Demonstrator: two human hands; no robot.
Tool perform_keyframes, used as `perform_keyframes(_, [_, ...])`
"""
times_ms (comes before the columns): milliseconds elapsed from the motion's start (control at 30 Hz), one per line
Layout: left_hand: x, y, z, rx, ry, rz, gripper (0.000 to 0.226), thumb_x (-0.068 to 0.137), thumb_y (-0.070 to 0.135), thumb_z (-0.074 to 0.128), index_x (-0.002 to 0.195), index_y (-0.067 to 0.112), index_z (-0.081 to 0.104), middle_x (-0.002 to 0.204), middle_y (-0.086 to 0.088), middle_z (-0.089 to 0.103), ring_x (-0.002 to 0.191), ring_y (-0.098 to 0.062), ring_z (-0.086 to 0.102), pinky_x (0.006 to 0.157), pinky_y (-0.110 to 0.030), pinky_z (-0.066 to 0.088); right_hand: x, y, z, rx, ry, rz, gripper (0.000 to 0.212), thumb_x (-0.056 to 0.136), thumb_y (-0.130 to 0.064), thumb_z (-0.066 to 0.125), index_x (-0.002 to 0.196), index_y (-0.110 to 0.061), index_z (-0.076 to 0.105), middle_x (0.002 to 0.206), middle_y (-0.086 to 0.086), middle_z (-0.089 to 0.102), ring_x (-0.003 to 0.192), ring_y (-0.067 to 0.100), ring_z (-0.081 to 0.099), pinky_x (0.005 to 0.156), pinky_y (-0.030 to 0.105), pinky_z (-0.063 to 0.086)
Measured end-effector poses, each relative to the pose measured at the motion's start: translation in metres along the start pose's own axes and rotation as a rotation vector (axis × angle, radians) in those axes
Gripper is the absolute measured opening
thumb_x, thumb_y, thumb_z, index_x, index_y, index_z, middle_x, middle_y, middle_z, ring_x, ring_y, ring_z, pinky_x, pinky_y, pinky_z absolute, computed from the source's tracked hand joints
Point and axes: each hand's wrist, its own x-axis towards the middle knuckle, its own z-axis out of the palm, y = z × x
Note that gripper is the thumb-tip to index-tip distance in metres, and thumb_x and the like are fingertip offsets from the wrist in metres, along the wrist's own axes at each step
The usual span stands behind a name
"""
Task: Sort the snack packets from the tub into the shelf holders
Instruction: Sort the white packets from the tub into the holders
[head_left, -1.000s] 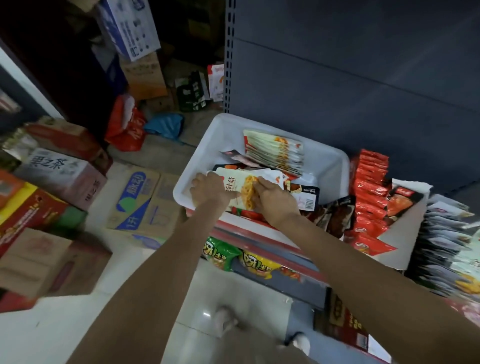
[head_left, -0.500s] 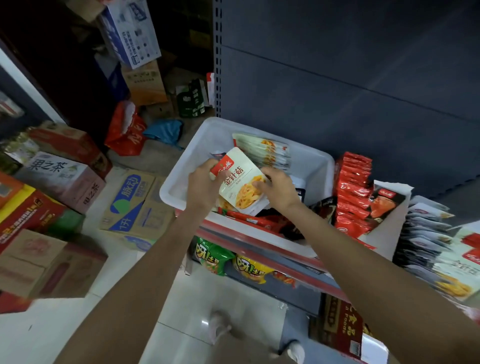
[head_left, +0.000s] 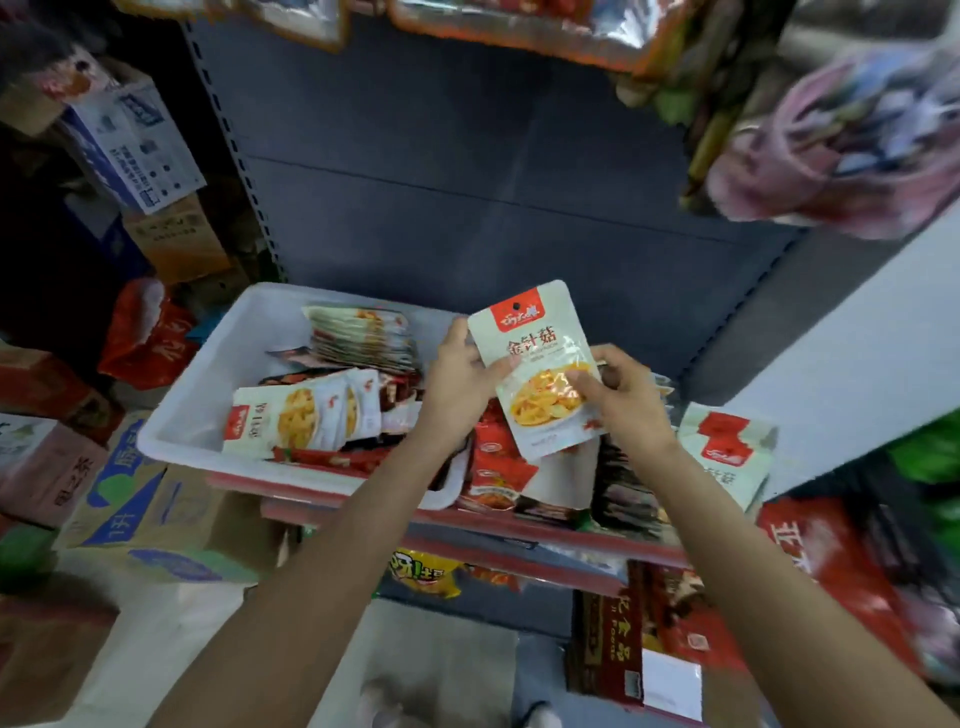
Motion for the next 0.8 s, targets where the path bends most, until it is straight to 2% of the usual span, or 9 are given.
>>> perform_keyframes(100, [-0.007,0.012,0.057,-0.013,-0.098,0.011,0.036,0.084,0.006,0.067,0.111,0.017,0.045,0.104,0.002,0.064,0.095,-0.013,0.065,0.073,-0.027,0.057,-0.016,0.013,-0.054,0.062,0.114,0.030,0.010,0.092,-0.010,0.057,0.095,-0.018,0.061,0.091,0.002,0.070,0.078,0.014,0.067,0.054,0.030,0.052])
perform_keyframes(200, [-0.012,0.017,0.107,0.027,-0.180,0.017,0.038,0.084,0.003,0.066,0.111,0.019,0.044,0.111,-0.002,0.065,0.096,-0.012,0.064,0.074,-0.024,0.056,-0.028,0.028,-0.099,0.069,0.207,0.040,0.008,0.092,-0.008,0.057,0.098,-0.011,0.061,0.088,0.004,0.069,0.077,0.018,0.066,0.061,0.034,0.052])
perform_keyframes(367, [-0.019,0.005,0.163,0.194,-0.307,0.072,0.035,0.085,0.007,0.066,0.111,0.017,0.046,0.116,-0.005,0.066,0.105,-0.016,0.063,0.088,-0.039,0.054,-0.041,0.062,-0.151,-0.084,0.283,0.066,0.007,0.087,-0.011,0.065,0.083,-0.016,0.063,0.077,0.003,0.067,0.075,0.024,0.064,0.065,0.032,0.051])
perform_keyframes(433, [-0.020,-0.003,0.178,0.318,-0.347,0.088,0.035,0.086,0.013,0.067,0.113,0.013,0.045,0.115,-0.003,0.067,0.105,-0.015,0.063,0.088,-0.041,0.053,-0.046,0.072,-0.164,-0.163,0.300,0.061,0.010,0.083,-0.009,0.068,0.080,-0.015,0.061,0.068,-0.007,0.061,0.066,0.008,0.058,0.059,0.013,0.044])
perform_keyframes(467, [-0.021,-0.008,0.184,0.374,-0.367,0.093,0.037,0.086,0.016,0.067,0.116,0.012,0.045,0.115,-0.003,0.067,0.106,-0.016,0.063,0.089,-0.042,0.053,-0.048,0.076,-0.168,-0.203,0.307,0.059,0.012,0.081,-0.007,0.069,0.081,-0.013,0.060,0.065,-0.012,0.056,0.061,0.000,0.053,0.055,0.008,0.039])
perform_keyframes(533, [-0.025,-0.017,0.195,0.473,-0.403,0.098,0.045,0.086,0.019,0.067,0.124,0.009,0.045,0.119,-0.003,0.065,0.110,-0.016,0.061,0.090,-0.040,0.051,-0.051,0.084,-0.174,-0.259,0.304,0.065,0.016,0.078,-0.003,0.071,0.087,-0.012,0.059,0.072,-0.011,0.058,0.063,-0.005,0.052,0.056,0.005,0.039])
perform_keyframes(667, [-0.034,-0.024,0.206,0.672,-0.427,0.147,0.042,0.086,0.020,0.066,0.121,0.010,0.045,0.115,-0.007,0.064,0.102,-0.020,0.062,0.082,-0.041,0.054,-0.047,0.101,-0.179,-0.297,0.286,0.122,0.022,0.080,-0.002,0.068,0.100,-0.009,0.062,0.089,-0.002,0.064,0.075,0.010,0.057,0.056,0.007,0.039])
perform_keyframes(733, [-0.038,-0.022,0.208,0.738,-0.405,0.262,0.043,0.084,0.015,0.068,0.120,0.016,0.043,0.115,-0.004,0.058,0.102,-0.019,0.059,0.080,-0.038,0.054,-0.047,0.107,-0.178,-0.349,0.263,0.135,0.027,0.080,-0.003,0.069,0.106,-0.008,0.063,0.096,0.000,0.065,0.084,0.013,0.059,0.064,0.014,0.043])
perform_keyframes(800, [-0.039,-0.019,0.207,0.782,-0.397,0.401,0.046,0.083,0.008,0.066,0.121,0.021,0.043,0.115,-0.001,0.051,0.100,-0.016,0.058,0.076,-0.035,0.054,-0.048,0.109,-0.177,-0.369,0.286,0.091,0.026,0.079,-0.003,0.071,0.102,-0.010,0.062,0.097,0.002,0.063,0.086,0.014,0.058,0.072,0.025,0.050])
